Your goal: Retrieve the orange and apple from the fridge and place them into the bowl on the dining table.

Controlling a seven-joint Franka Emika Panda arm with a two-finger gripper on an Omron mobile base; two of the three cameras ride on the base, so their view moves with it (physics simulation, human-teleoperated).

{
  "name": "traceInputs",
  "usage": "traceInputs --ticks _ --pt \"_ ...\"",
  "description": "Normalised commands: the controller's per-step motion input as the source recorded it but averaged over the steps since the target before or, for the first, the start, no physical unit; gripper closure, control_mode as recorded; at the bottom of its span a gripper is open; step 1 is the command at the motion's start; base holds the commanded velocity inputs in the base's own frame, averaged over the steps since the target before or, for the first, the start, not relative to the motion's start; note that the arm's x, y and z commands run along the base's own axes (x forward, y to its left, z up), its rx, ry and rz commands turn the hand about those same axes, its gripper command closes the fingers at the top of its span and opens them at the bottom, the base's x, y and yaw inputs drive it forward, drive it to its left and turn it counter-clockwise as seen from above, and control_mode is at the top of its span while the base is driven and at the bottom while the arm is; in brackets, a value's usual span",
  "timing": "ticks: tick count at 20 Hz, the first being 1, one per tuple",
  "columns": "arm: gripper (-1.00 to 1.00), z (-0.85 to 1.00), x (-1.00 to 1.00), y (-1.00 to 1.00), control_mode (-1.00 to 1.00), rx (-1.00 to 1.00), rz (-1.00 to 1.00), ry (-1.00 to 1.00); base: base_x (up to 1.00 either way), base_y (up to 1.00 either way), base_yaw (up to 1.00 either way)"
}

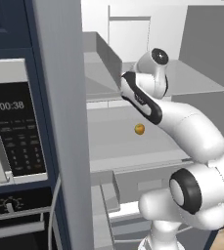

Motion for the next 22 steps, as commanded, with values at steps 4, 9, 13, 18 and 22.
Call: traceInputs --ticks 4,9,13,18,22 --pt "-1.0 -0.12 0.47 0.1 -1.0 0.0 0.0 0.0 0.0 0.0 0.0" --pt "-1.0 -0.1 0.43 0.06 -1.0 0.0 0.0 0.0 0.0 0.0 0.0" --pt "-1.0 -0.11 0.13 0.0 -1.0 0.0 -0.01 0.01 0.0 0.0 0.0" --pt "-1.0 -0.22 0.04 0.0 -1.0 0.0 -0.01 0.01 0.0 0.0 0.0" --pt "-1.0 -0.42 0.01 0.04 -1.0 0.0 -0.01 0.02 0.0 0.0 0.0"
